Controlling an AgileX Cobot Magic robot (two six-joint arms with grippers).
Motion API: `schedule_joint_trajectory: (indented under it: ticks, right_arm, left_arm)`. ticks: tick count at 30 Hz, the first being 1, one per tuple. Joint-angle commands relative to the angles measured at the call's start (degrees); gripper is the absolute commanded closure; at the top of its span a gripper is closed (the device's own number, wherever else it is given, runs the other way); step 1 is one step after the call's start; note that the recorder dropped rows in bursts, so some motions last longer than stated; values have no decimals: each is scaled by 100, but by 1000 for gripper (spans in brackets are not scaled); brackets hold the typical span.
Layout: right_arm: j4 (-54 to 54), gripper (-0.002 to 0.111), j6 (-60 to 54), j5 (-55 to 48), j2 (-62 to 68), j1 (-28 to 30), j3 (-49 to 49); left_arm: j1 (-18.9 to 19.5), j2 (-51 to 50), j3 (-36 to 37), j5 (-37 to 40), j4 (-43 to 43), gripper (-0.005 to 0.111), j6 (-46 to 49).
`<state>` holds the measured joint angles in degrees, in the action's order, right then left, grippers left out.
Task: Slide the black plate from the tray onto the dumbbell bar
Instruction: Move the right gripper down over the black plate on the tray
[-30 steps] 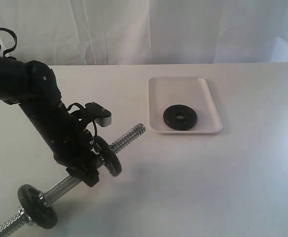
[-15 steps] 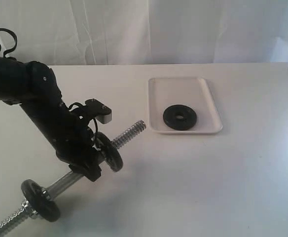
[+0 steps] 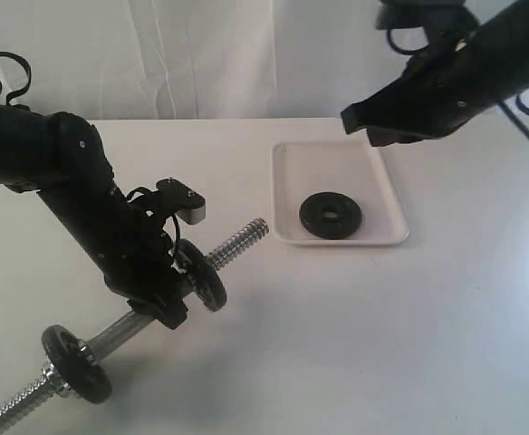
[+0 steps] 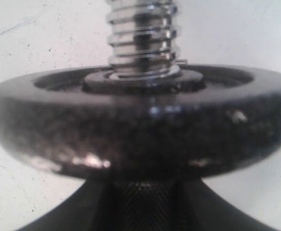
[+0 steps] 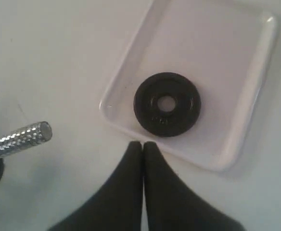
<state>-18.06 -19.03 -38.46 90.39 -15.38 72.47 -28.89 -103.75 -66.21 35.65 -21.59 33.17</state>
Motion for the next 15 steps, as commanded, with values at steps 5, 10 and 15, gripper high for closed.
schedule_joint_trajectory:
  ticks: [5, 10, 15]
  right_arm:
    - [493, 107, -176, -735, 1826, -26, 1584]
    - [459, 85, -367, -880, 2387, -26, 1888]
    - [-373, 51, 73, -1093, 2674, 6, 1890]
  left_arm:
    - [-22, 243, -56, 167, -378, 107, 4]
    - [-22, 243, -56, 190, -387, 107, -19]
    - [-22, 243, -56, 507, -467, 107, -19]
